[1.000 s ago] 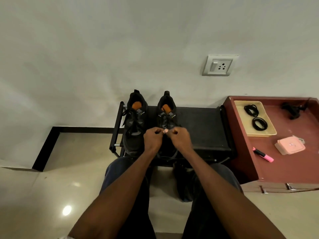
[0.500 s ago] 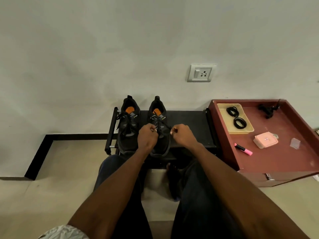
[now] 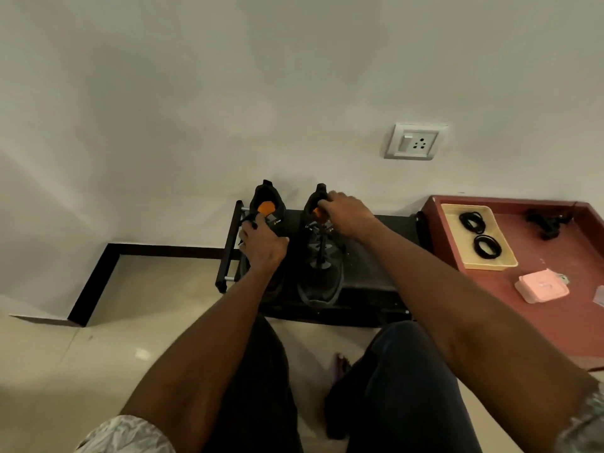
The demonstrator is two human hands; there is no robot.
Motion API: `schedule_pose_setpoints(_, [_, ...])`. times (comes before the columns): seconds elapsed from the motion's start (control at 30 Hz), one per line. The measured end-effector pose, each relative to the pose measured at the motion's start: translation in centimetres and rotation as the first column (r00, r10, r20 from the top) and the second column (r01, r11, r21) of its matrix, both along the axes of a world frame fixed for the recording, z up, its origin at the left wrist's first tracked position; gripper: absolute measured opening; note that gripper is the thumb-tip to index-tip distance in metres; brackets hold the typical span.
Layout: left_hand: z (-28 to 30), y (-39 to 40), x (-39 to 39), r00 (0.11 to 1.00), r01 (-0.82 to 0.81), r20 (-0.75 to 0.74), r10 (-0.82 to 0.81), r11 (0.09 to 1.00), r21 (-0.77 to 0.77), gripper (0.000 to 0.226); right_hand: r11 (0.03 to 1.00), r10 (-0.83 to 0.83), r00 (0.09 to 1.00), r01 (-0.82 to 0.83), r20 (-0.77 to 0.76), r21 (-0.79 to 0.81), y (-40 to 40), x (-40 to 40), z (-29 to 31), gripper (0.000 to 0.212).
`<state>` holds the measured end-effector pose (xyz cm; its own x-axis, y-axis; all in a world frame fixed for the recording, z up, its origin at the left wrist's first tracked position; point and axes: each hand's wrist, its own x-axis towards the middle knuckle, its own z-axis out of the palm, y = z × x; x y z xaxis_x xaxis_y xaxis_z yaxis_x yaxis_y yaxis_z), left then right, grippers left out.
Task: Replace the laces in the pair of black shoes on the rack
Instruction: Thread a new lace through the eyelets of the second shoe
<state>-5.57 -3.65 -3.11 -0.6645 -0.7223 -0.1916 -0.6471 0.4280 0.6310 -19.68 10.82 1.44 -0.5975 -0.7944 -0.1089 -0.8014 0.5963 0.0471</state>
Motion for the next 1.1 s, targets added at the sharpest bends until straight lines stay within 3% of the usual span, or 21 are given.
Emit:
schedule_pose_setpoints(0.07, [-0.7,-1.5,-0.8,0.996,0.022,0.087,-0.03,0.996,0.091,0.107,0.996,0.086,0.993,-0.082,-0.085,0.048,-2.0,-1.2,-0.5,0.06])
schedule_pose_setpoints(0.13, [-1.7,-2.6,-1.5,0.984,0.079,0.151,-0.096,0.991,0.111,0.114,0.987,0.146,0.98,-0.135,-0.136,0.086,-3.7,-2.3,-1.0,0.075])
schedule_pose_setpoints(0.27, [-2.8,-2.8,-1.6,0.986,0.139,0.108,-0.13,0.988,-0.073,0.09,0.955,0.263,0.944,-0.224,-0.202,0.197,-5.5,-3.8,-2.4,0.086])
schedule_pose_setpoints(0.4, [-3.0,-2.8,-1.7,0.991,0.132,0.0,-0.133,0.989,-0.065,0.081,0.876,0.441,0.86,-0.35,-0.256,0.331,-6.6,-4.7,-3.3,0.089])
schedule_pose_setpoints(0.53, [-3.4,-2.9,-1.7,0.981,0.167,-0.089,-0.171,0.984,-0.058,0.073,0.779,0.585,0.771,-0.446,-0.253,0.441,-7.9,-4.9,-3.2,0.079])
schedule_pose_setpoints(0.6, [-3.4,-3.1,-1.5,0.986,0.132,-0.101,-0.133,0.991,-0.014,0.072,0.764,0.602,0.763,-0.463,-0.237,0.449,-8.7,-4.6,-2.9,0.063])
schedule_pose_setpoints(0.73, [-3.0,-4.4,-1.1,0.989,0.093,-0.122,-0.084,0.993,0.068,0.056,0.781,0.562,0.796,-0.421,-0.225,0.461,-10.6,-3.3,-2.9,0.03])
schedule_pose_setpoints(0.87, [-2.7,-5.1,-0.7,0.985,0.066,-0.167,-0.038,0.983,0.17,0.037,0.777,0.542,0.815,-0.395,-0.203,0.489,-9.9,-2.8,-2.3,0.025])
schedule_pose_setpoints(1.0, [-2.2,-4.4,0.7,0.989,0.045,-0.146,-0.03,0.994,0.104,0.032,0.82,0.433,0.897,-0.349,-0.093,0.454,-6.0,-2.0,0.8,0.019])
schedule_pose_setpoints(1.1, [-0.6,-3.2,1.9,0.989,0.014,-0.147,-0.012,1.0,0.012,0.027,0.811,0.339,0.939,-0.256,-0.065,0.525,-2.8,-0.2,3.4,0.006])
